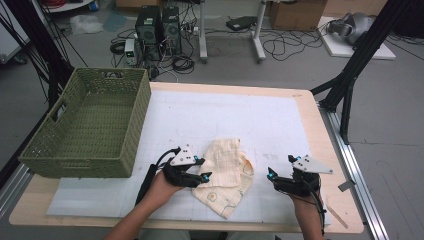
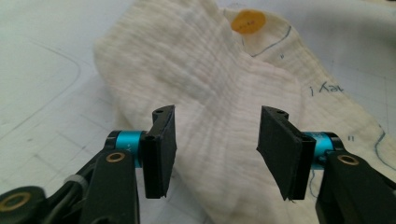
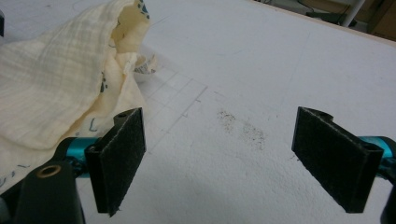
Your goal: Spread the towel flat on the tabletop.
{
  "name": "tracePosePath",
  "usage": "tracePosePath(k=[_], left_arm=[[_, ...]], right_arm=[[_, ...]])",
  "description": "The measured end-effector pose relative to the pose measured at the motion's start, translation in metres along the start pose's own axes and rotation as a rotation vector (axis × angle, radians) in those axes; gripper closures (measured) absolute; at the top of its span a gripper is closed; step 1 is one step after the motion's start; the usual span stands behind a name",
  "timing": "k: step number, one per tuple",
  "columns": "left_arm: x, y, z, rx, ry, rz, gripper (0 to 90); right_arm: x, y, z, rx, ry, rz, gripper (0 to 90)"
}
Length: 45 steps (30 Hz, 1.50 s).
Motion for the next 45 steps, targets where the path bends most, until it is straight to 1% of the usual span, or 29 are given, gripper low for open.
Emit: tracePosePath(k=[4,6,8,10,11,13,14,15,16,18,19,21,23,24,26,27,28,29,31,32,34,35,36,37,38,39,40,43,45], left_arm=[[0.011,0.001,-0.007,0.038,0.004,0.047,50.3],[0.015,0.002,-0.01,0.056,0.007,0.068,53.7],[0.019,0.004,-0.014,0.091,0.009,0.108,60.4],[0.021,0.004,-0.016,0.092,0.011,0.102,67.7],[0.021,0.003,-0.016,0.088,0.003,0.099,71.9],[0.019,0.003,-0.014,0.101,-0.024,0.099,82.7],[0.018,0.003,-0.012,0.09,-0.021,0.09,86.3],[0.016,0.002,-0.01,0.054,-0.013,0.064,87.0],[0.011,0.0,-0.006,0.007,-0.002,0.029,87.2],[0.003,-0.002,0.0,-0.062,0.014,-0.022,87.3],[-0.001,-0.003,0.004,-0.08,0.015,-0.035,87.3],[-0.009,-0.002,0.012,-0.098,0.001,-0.045,87.4],[-0.015,0.001,0.019,-0.123,-0.022,-0.051,87.7],[-0.019,0.003,0.024,-0.142,-0.032,-0.055,87.8],[-0.026,0.007,0.033,-0.195,-0.044,-0.073,87.8],[-0.03,0.009,0.037,-0.22,-0.052,-0.077,87.7],[-0.033,0.012,0.041,-0.233,-0.063,-0.074,87.8],[-0.036,0.014,0.045,-0.241,-0.082,-0.067,87.8],[-0.041,0.019,0.052,-0.269,-0.096,-0.065,87.7],[-0.044,0.021,0.055,-0.274,-0.107,-0.061,87.7],[-0.049,0.024,0.06,-0.289,-0.125,-0.061,87.8],[-0.052,0.027,0.063,-0.307,-0.139,-0.064,87.7],[-0.053,0.028,0.065,-0.308,-0.151,-0.06,87.7],[-0.054,0.029,0.067,-0.307,-0.158,-0.055,87.7],[-0.055,0.03,0.068,-0.304,-0.169,-0.046,87.7],[-0.056,0.032,0.069,-0.298,-0.179,-0.038,87.7],[-0.056,0.033,0.07,-0.297,-0.184,-0.033,87.7],[-0.056,0.037,0.071,-0.295,-0.195,-0.009,87.8],[-0.056,0.039,0.072,-0.292,-0.221,0.018,88.0]], right_arm=[[0.001,0.001,-0.001,0.003,-0.003,0.007,16.9],[0.002,0.001,-0.001,-0.002,-0.002,0.007,16.9],[0.003,0.001,0.001,-0.001,-0.006,0.008,16.9],[0.004,0.001,0.002,-0.005,-0.012,0.016,16.9],[0.005,0.001,0.003,-0.007,-0.015,0.018,16.9],[0.006,0.001,0.004,-0.009,-0.019,0.023,17.0],[0.007,0.001,0.005,-0.01,-0.022,0.024,17.1],[0.008,0.001,0.006,-0.012,-0.024,0.026,17.1],[0.009,0.001,0.007,-0.017,-0.028,0.029,17.3],[0.011,0.0,0.009,-0.015,-0.037,0.031,17.7],[0.012,-0.001,0.009,-0.006,-0.045,0.026,17.9],[0.014,-0.004,0.009,0.025,-0.073,0.005,18.7],[0.018,-0.009,0.013,0.03,-0.092,-0.008,20.2],[0.021,-0.012,0.016,0.015,-0.104,0.002,22.2],[0.029,-0.014,0.024,-0.017,-0.123,0.024,24.4],[0.033,-0.015,0.028,-0.031,-0.141,0.039,27.4],[0.038,-0.016,0.032,-0.041,-0.158,0.053,31.4],[0.043,-0.017,0.035,-0.058,-0.176,0.066,38.0],[0.053,-0.021,0.042,-0.097,-0.209,0.091,50.0],[0.058,-0.023,0.045,-0.115,-0.204,0.097,53.3],[0.067,-0.026,0.048,-0.119,-0.187,0.112,59.1],[0.07,-0.026,0.048,-0.112,-0.169,0.125,63.1],[0.075,-0.026,0.046,-0.112,-0.149,0.151,71.9],[0.078,-0.024,0.045,-0.104,-0.149,0.18,79.0],[0.08,-0.022,0.045,-0.102,-0.153,0.203,83.6],[0.081,-0.02,0.045,-0.111,-0.152,0.237,86.5],[0.081,-0.016,0.045,-0.126,-0.155,0.255,87.0],[0.074,-0.011,0.045,-0.139,-0.153,0.271,87.3],[0.065,-0.007,0.043,-0.141,-0.151,0.28,87.4]])
Point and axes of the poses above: each handheld gripper's, and its own axes: x roughly forward along the jaws, y roughly out of its underside, z roughly to its left, the point moved 3 cm from there along x, roughly forward along the jaws, and after that the axes turned 11 degrees about -y, right-handed, at the moved point
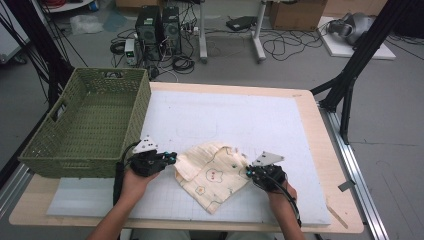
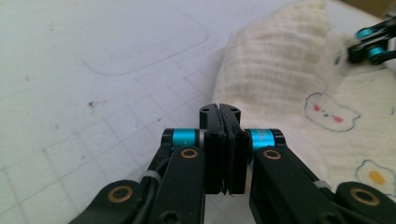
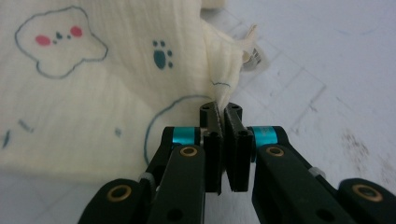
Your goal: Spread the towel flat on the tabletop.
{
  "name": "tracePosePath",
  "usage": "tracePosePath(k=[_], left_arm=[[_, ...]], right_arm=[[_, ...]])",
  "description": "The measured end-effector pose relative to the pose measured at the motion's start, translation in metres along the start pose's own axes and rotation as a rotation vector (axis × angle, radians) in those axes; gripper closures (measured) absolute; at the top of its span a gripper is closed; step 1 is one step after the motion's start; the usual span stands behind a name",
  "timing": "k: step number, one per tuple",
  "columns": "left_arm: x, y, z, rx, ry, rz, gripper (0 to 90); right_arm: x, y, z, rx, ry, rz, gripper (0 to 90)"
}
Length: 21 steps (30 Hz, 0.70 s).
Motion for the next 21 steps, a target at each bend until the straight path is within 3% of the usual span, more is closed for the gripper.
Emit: tracePosePath(k=[3,7,8,11,14,18,21], left_arm=[[0.0,0.004,0.007,-0.007,-0.045,0.029,89.6],[-0.002,0.003,0.006,-0.009,-0.008,0.013,89.3],[-0.002,0.001,0.003,-0.006,0.01,0.002,86.5],[0.001,-0.007,-0.01,0.01,0.068,-0.023,63.2],[0.006,-0.013,-0.028,0.064,0.134,-0.037,53.6],[0.015,-0.02,-0.053,0.109,0.263,-0.038,54.9],[0.025,-0.021,-0.072,0.168,0.287,-0.007,52.7]], right_arm=[[-0.014,0.013,0.002,-0.005,0.01,0.024,87.4],[-0.032,0.031,0.007,0.003,-0.006,0.018,86.6],[-0.035,0.034,0.008,0.002,-0.006,0.014,84.1],[-0.042,0.033,0.008,0.005,0.009,-0.032,72.4],[-0.047,0.026,0.004,0.044,0.033,-0.104,61.9],[-0.048,0.02,0.001,0.041,0.069,-0.141,53.1],[-0.05,0.019,-0.003,0.059,0.101,-0.175,47.0]])
Point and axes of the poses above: each handheld gripper's, and its own axes: x roughly forward along the jaws, y roughly out of its underside, z roughly to its left, the point moved 3 cm from there along x, roughly forward along the jaws, and after that the axes turned 11 degrees about -y, right-handed, at the moved point
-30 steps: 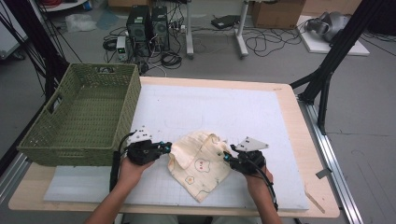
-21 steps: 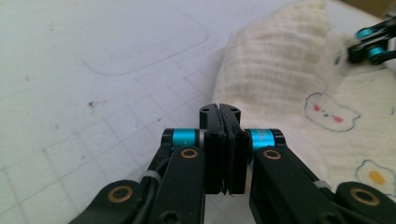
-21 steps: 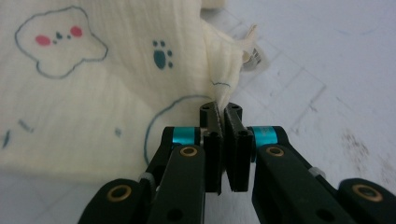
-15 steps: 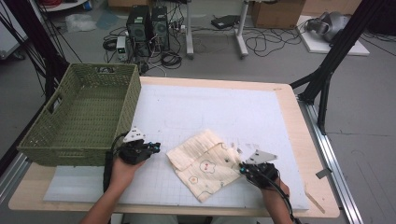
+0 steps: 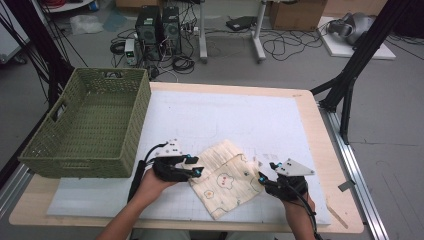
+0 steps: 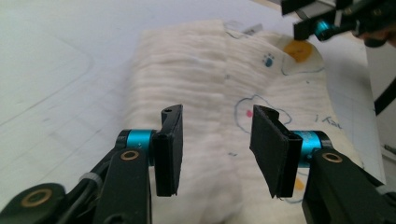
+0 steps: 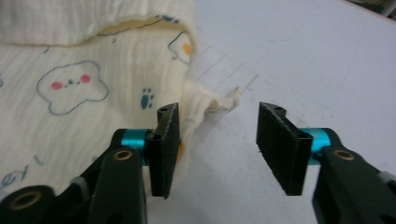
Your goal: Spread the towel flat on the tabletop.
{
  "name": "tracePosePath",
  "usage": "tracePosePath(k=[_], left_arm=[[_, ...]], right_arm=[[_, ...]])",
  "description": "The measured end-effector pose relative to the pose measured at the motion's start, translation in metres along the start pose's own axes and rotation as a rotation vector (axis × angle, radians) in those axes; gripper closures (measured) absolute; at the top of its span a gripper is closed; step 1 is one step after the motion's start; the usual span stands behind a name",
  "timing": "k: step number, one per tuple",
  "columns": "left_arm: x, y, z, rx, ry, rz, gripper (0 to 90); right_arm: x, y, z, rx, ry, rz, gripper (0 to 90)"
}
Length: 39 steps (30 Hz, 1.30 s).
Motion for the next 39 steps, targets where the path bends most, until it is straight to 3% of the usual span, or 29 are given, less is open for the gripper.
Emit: tracePosePath(k=[3,8,10,11,13,19,22,25,28,31,34,36,39], left_arm=[[0.017,0.0,-0.007,0.06,-0.037,0.079,47.1],[0.034,0.004,-0.01,0.098,-0.121,0.162,50.3],[0.036,0.006,-0.01,0.133,-0.139,0.165,55.4],[0.035,0.006,-0.009,0.131,-0.146,0.165,59.7],[0.032,0.005,-0.007,0.134,-0.138,0.163,80.5],[0.018,0.006,0.006,0.036,-0.109,0.109,85.7],[0.005,0.002,0.015,-0.093,-0.03,0.028,85.7],[-0.009,0.001,0.025,-0.163,-0.012,-0.018,85.5],[-0.018,0.005,0.037,-0.177,-0.051,-0.014,85.6],[-0.026,0.008,0.046,-0.197,-0.062,-0.031,85.6],[-0.03,0.01,0.051,-0.207,-0.091,-0.028,85.5],[-0.031,0.012,0.055,-0.213,-0.123,-0.02,85.6],[-0.034,0.013,0.06,-0.233,-0.136,-0.027,85.6]], right_arm=[[-0.002,-0.001,-0.006,0.024,0.019,-0.031,46.0],[0.003,-0.005,-0.011,0.034,0.026,-0.043,45.7],[0.006,-0.006,-0.01,0.038,0.018,-0.039,45.6],[0.008,-0.006,-0.01,0.03,0.015,-0.038,45.6],[0.011,-0.007,-0.008,0.027,0.01,-0.035,45.6],[0.022,-0.01,-0.004,0.024,-0.021,-0.01,50.8],[0.029,-0.013,-0.002,0.016,-0.034,0.0,54.1],[0.042,-0.018,0.001,0.016,-0.063,0.013,58.1],[0.058,-0.016,0.003,0.018,-0.079,0.08,62.5],[0.066,-0.013,0.006,0.015,-0.112,0.111,73.2],[0.066,-0.012,0.01,-0.009,-0.139,0.123,83.3],[0.063,-0.011,0.011,-0.007,-0.15,0.134,84.4],[0.055,-0.007,0.016,-0.047,-0.152,0.161,84.6]])
Point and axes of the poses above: each handheld gripper's, and its own axes: x roughly forward along the jaws, y roughly out of its underside, z roughly to its left, the point moved 3 cm from there along x, roughly forward along the jaws, and after that the axes turned 11 degrees about -y, right-handed, at the moved point
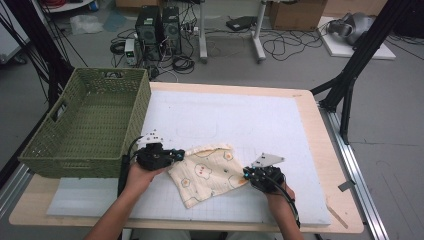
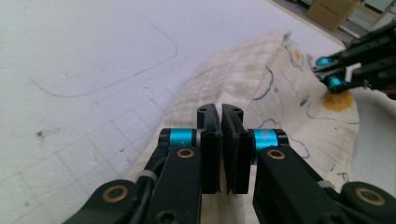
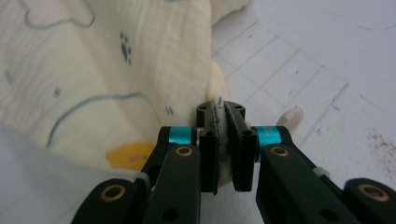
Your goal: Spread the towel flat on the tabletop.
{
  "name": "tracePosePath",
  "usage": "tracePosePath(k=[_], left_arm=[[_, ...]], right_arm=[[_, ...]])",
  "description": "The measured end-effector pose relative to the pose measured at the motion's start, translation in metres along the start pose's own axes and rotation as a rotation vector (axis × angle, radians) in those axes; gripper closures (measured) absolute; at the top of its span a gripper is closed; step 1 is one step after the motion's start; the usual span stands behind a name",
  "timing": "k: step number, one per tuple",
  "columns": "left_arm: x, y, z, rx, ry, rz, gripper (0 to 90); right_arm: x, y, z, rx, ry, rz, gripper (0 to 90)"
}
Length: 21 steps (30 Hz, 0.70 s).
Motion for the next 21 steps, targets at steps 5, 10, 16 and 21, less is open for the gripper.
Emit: tracePosePath(k=[5,10,16,21], left_arm=[[-0.004,0.001,0.008,-0.012,-0.034,-0.008,85.8],[-0.004,0.001,0.013,0.001,-0.096,-0.009,86.1],[0.0,0.003,0.017,-0.003,-0.126,-0.008,85.9],[0.001,0.003,0.015,0.022,-0.122,-0.01,85.9]], right_arm=[[-0.017,0.014,0.008,-0.037,0.025,0.042,84.7],[-0.035,0.029,0.015,-0.044,0.026,0.054,84.8],[-0.048,0.04,0.017,-0.021,0.03,0.024,77.1],[-0.058,0.022,0.006,0.004,0.064,-0.139,54.7]])
Point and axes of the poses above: each handheld gripper's, and its own axes: x roughly forward along the jaws, y roughly out of its underside, z roughly to its left, the point moved 3 cm from there along x, roughly forward along the jaws, and after that the axes turned 11 degrees about -y, right-handed, at the moved point
